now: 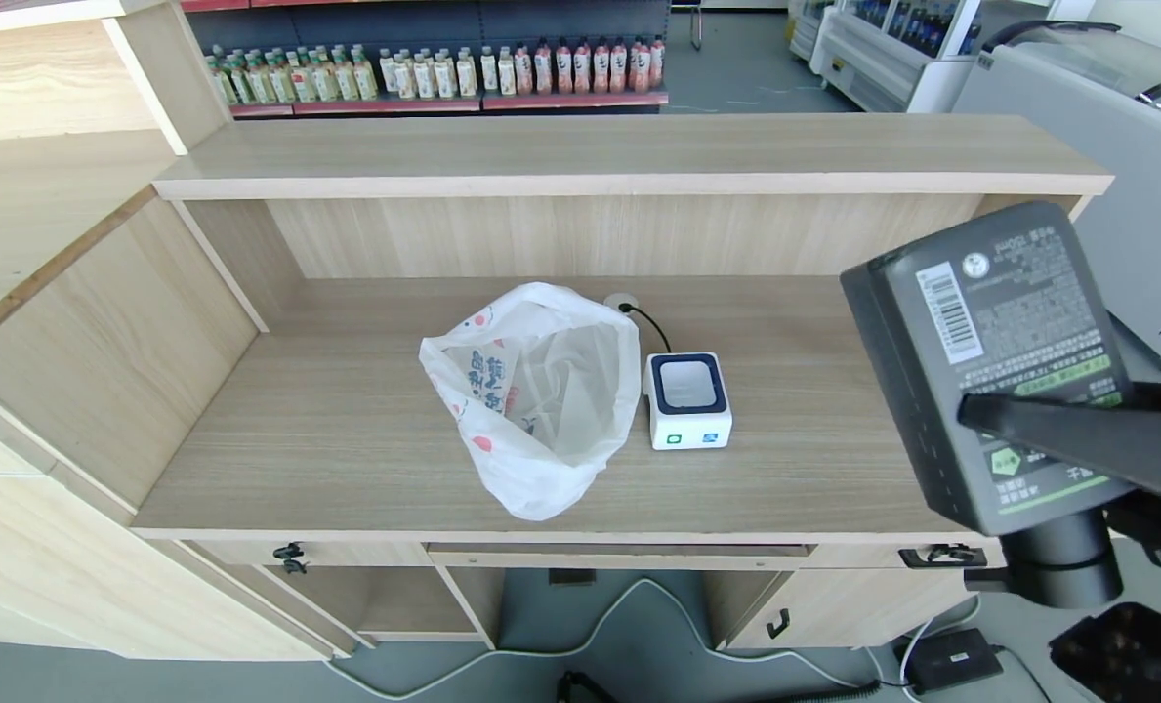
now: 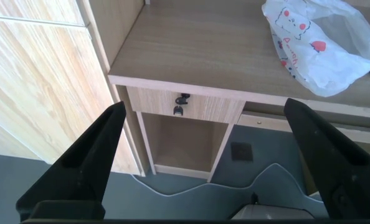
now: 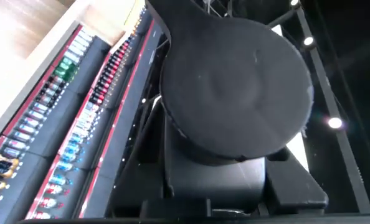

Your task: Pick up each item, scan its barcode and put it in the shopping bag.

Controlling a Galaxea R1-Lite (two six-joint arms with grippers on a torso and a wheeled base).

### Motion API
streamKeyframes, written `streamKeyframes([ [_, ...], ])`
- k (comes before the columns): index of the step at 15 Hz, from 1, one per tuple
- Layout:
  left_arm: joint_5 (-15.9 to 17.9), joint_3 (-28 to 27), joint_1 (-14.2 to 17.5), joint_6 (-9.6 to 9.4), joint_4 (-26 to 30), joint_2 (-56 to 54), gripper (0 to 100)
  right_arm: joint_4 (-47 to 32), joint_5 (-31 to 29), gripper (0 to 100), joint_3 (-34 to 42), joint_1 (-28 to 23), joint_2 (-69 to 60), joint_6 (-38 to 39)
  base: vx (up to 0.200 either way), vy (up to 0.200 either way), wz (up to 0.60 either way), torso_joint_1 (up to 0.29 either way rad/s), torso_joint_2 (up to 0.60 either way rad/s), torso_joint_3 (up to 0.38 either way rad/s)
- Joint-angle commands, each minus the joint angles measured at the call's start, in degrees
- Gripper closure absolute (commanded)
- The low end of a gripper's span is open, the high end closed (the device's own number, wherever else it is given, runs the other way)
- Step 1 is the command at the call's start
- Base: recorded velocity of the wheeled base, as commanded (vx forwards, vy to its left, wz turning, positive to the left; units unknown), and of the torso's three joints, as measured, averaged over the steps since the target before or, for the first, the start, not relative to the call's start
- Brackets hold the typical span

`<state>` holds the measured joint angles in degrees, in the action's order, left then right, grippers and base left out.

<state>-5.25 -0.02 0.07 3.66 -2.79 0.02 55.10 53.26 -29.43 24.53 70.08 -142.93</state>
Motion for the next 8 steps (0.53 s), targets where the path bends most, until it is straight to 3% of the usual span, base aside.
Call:
streamKeyframes([
  [1,-0.02,-0.06,0.01,0.03,-0.02,-0.02,0,-4.12,0.53,100,0.07,1.22,-3.64,-1.38,0.0,0.0,0.0,0.0,0.0,0.0],
  [6,-0.02,-0.06,0.01,0.03,-0.02,-0.02,0,-9.75,1.5,100,0.95,2.1,-8.65,-2.26,0.0,0.0,0.0,0.0,0.0,0.0],
  [8,-0.02,0.02,0.01,0.03,-0.02,-0.02,0,-10.28,1.5,100,1.13,5.0,-8.3,-2.26,0.0,0.0,0.0,0.0,0.0,0.0],
])
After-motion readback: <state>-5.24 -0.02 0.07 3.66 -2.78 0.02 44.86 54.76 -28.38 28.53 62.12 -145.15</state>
